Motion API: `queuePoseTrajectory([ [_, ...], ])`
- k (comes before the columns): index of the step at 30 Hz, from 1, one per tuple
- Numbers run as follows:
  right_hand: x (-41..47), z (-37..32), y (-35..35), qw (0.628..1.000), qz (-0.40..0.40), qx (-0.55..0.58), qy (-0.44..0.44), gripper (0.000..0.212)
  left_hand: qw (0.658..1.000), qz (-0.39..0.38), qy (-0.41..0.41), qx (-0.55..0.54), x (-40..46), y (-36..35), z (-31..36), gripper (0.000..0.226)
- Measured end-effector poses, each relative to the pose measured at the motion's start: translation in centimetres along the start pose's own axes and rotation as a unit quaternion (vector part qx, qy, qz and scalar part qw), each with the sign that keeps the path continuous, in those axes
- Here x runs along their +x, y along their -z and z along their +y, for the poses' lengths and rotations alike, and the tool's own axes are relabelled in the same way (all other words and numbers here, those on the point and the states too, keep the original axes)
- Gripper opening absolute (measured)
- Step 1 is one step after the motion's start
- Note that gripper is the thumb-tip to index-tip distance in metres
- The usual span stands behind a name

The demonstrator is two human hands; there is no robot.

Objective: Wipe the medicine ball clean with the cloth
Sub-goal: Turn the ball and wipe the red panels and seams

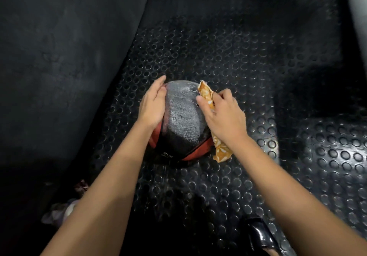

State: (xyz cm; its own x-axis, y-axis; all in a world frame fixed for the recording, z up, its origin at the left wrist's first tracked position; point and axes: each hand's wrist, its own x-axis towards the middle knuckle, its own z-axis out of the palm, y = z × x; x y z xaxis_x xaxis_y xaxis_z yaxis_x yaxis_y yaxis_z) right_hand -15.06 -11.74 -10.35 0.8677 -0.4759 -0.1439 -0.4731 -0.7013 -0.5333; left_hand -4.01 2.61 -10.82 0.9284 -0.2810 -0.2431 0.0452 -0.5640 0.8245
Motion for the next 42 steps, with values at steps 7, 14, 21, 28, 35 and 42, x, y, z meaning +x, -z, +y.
queuePoseTrajectory([
  [7,-0.8,0.8,2.0,0.998,0.066,0.005,0.012,0.035,0.997,0.025,-0.067,0.008,-1.1,-0.6,-0.7,0.033],
  [14,-1.5,-1.7,2.4,0.989,0.093,0.001,0.114,0.033,0.991,0.117,0.027,0.053,-2.6,-2.6,1.3,0.037],
  [21,-1.1,-1.0,1.7,0.979,0.080,-0.046,0.180,0.025,0.989,0.132,0.010,0.065,-2.2,-3.7,1.7,0.038],
  [28,-4.2,-0.5,0.7,0.959,0.083,-0.101,0.253,0.023,0.990,0.133,0.003,0.057,-2.1,-3.7,1.9,0.038],
  [35,-4.8,-0.4,0.3,0.960,0.101,-0.105,0.238,0.025,0.987,0.147,0.027,0.058,-2.2,-4.2,2.3,0.039],
  [42,-1.5,-1.6,1.9,0.961,0.156,-0.106,0.202,0.029,0.988,0.143,0.008,0.052,-3.0,-4.3,1.5,0.038],
])
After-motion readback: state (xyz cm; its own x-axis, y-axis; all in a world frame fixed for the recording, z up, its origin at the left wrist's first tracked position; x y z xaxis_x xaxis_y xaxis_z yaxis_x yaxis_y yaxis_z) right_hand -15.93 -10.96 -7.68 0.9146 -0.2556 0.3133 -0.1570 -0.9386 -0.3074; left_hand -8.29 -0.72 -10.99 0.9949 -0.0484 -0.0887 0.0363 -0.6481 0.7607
